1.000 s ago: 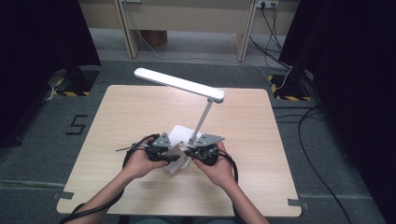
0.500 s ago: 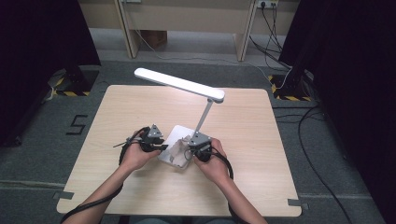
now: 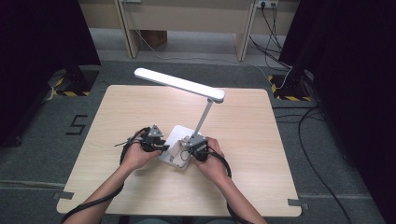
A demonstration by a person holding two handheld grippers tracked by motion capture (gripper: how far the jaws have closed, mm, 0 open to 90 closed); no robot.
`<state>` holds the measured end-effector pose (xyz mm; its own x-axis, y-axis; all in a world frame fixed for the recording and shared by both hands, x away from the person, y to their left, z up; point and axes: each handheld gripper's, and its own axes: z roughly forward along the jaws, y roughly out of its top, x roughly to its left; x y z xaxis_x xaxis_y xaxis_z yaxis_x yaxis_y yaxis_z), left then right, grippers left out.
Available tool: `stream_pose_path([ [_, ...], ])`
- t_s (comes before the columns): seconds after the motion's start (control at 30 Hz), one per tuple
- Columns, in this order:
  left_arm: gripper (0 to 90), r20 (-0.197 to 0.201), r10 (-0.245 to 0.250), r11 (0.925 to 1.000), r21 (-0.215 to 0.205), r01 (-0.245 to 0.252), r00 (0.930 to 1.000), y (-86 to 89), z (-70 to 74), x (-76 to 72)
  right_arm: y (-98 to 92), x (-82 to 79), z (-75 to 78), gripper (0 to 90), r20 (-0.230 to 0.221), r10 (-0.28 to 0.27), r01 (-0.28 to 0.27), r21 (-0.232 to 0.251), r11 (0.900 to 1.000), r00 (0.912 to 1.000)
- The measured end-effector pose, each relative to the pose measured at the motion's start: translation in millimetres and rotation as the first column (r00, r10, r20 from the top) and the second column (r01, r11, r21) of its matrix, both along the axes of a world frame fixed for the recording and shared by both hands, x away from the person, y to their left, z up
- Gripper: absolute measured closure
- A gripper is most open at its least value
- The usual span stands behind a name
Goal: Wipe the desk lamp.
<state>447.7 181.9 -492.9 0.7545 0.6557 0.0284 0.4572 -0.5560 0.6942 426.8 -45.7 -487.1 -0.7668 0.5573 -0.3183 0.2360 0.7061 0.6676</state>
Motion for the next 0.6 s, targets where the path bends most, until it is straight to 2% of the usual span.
stream_pose_path([
  [0.2,70.3,0.010,0.014,0.9997,-0.022,-0.014,0.9999,0.7,-2.1,-2.5,2.1,-5.0,0.6,84.8,0.008,0.040,-0.040,-0.016,0.999,0.9991],
  [0.33,71.2,0.025,0.013,0.9998,-0.017,-0.013,0.9996,-0.1,-2.7,-4.7,6.2,-11.7,1.0,84.8,0.006,0.076,-0.076,-0.019,0.997,0.9971],
  [0.43,71.4,0.029,0.013,0.9998,-0.015,-0.013,0.9995,-0.4,-2.7,-5.1,6.5,-17.2,1.8,84.8,-0.018,0.095,-0.095,-0.001,0.995,0.9953],
  [0.5,71.4,0.027,0.014,0.9998,-0.013,-0.013,0.9995,-0.6,-2.5,-4.9,5.8,-22.0,3.4,84.9,-0.053,0.106,-0.105,0.015,0.994,0.9929],
  [0.6,71.4,0.026,0.011,0.9999,-0.007,-0.011,0.9996,-0.9,-2.0,-5.0,2.4,-27.6,6.7,85.0,-0.088,0.144,-0.141,0.035,0.989,0.9857],
])
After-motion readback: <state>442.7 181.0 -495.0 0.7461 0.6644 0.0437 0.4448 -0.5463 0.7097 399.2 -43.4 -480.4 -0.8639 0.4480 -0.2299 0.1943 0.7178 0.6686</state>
